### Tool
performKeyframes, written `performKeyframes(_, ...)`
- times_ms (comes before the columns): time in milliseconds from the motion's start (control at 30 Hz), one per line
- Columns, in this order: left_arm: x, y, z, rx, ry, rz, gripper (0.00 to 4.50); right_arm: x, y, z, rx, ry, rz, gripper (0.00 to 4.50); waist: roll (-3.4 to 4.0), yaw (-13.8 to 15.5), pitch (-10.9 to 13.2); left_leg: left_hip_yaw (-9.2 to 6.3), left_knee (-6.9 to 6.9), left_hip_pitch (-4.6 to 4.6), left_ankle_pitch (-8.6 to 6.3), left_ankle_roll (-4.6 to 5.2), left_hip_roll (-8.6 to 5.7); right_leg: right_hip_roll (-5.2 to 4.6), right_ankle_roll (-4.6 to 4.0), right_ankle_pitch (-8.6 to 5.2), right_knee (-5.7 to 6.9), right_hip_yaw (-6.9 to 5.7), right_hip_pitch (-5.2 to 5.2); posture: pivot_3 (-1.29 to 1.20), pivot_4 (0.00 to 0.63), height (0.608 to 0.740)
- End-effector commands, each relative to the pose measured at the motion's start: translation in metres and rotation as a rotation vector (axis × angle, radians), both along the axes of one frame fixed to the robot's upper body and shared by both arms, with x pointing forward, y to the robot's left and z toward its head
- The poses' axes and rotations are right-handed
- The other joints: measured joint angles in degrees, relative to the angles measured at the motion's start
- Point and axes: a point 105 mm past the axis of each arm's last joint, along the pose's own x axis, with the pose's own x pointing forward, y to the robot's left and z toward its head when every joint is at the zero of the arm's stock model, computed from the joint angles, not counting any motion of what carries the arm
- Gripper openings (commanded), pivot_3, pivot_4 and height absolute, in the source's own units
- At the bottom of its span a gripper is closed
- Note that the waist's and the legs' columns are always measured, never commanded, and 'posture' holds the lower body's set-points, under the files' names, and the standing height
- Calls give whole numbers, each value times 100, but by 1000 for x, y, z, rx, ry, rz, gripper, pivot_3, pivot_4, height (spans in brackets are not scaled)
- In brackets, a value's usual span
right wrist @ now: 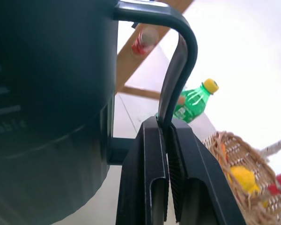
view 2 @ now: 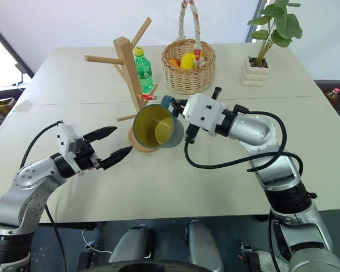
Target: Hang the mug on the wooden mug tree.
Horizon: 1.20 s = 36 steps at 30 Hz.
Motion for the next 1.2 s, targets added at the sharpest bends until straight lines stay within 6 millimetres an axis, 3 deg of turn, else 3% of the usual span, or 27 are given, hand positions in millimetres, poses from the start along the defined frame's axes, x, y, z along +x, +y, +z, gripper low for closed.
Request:
performKeyframes(33,-8,2,23,-60,-44,-31,4500,2,8,15,13,-64,-7,100,0,2,0,0,0,-1,0,0,0,0,0,0,-1,0,0,0,150,740)
performKeyframes(367,-14,2,34,-77,-30,-71,4500,22,22,21,7,-81,-58,100,0,-3,0,1,0,-2,0,0,-1,-1,0,0,-1,0,-3,0,150,740)
performKeyframes(667,-12,-3,36,-78,-40,-77,4500,27,33,5,-16,-26,-39,100,1,-4,0,1,-1,-4,0,-1,-1,-1,-1,0,0,0,-6,0,150,740)
performKeyframes(800,-12,-3,35,-78,-41,-73,4500,23,34,10,-12,-48,-28,1342,0,-6,0,1,-2,-4,0,-1,-1,-1,-1,0,0,0,-7,0,150,740)
performKeyframes(867,-12,-3,35,-78,-41,-70,4500,21,32,15,-8,-69,-26,2348,0,-7,0,1,-2,-4,0,-1,-1,-1,-1,0,0,0,-7,0,150,740)
performKeyframes(1033,-9,5,31,-86,-25,-32,4500,3,8,30,27,-73,11,2348,0,19,0,-1,-3,-6,0,-1,-1,-2,-1,0,-2,-1,-7,0,150,740)
performKeyframes(1167,-3,21,19,-114,18,49,4500,-2,-34,24,103,20,-37,2348,-2,16,-1,1,-3,-6,-1,0,-3,-7,0,0,-12,0,2,0,150,740)
performKeyframes(1200,0,28,13,-122,40,93,4500,1,-52,18,191,84,-78,2348,-2,15,-1,1,-3,-5,-1,0,-3,-7,0,0,-13,0,4,0,150,740)
